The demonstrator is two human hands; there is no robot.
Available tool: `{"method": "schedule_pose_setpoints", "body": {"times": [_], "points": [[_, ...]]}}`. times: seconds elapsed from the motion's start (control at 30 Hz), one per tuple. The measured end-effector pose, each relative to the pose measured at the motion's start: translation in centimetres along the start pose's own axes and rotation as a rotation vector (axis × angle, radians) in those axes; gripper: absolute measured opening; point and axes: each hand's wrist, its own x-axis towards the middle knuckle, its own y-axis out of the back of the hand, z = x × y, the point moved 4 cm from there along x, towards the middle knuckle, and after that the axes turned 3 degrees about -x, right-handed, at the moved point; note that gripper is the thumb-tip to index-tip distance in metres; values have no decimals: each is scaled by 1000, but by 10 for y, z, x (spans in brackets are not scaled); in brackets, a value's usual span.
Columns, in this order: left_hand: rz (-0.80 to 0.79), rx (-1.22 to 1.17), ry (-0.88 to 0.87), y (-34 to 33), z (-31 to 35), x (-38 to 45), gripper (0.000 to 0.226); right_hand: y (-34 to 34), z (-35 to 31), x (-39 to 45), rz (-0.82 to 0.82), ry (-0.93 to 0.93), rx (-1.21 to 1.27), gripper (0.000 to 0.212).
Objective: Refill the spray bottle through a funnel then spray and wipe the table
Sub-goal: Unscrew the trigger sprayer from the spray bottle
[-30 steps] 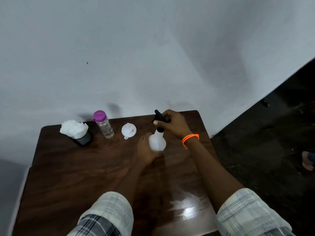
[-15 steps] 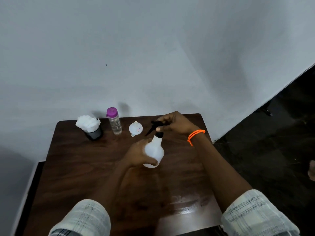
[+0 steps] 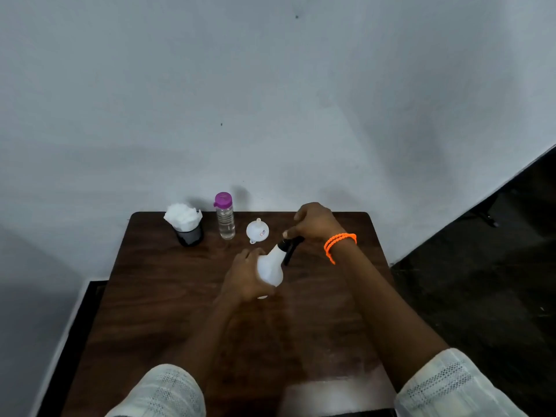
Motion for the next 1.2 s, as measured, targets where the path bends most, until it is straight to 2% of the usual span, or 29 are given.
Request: {"method": "schedule_pose_setpoints", "body": {"times": [0.07,0.2,0.27,0.4,0.47,0.5,0.57,0.6,0.67,0.73,0.87,1.0,1.2], "points": [[17,-18,2,7,-2,-3,88,0,-1,0,-54,23,-33,53],[2,-3,-23,22,-4,-8,95,-2,-3,-2,-167,202,-42,40],[-8,-1,-26,26,-5,-10,99,-2,-7,-5,-151,296,-64,43],[4,-15,-12,29,-7,-15,101,-9,-11,-11,-17,392,-21,52],[25,-34,7,30,-8,-19,101,-15,-6,-12,101,350,25,63],[40,-36,23,30,-9,-21,101,-17,-4,-13,184,302,72,61],[71,-25,59,31,-12,-25,100,-19,0,-17,357,175,123,36],[80,-8,66,31,-13,-26,100,-22,1,-18,389,105,128,33],[71,29,46,31,-15,-29,99,-29,4,-18,341,-8,119,59],[50,51,19,29,-16,-32,97,-33,3,-17,258,-43,88,70],[21,70,4,26,-17,-35,99,-32,-4,-15,96,89,20,42],[1,46,29,20,-20,-38,101,-32,-16,-21,-50,299,33,50],[40,17,75,22,-31,-39,99,-36,-16,-28,-112,449,102,30]]}}
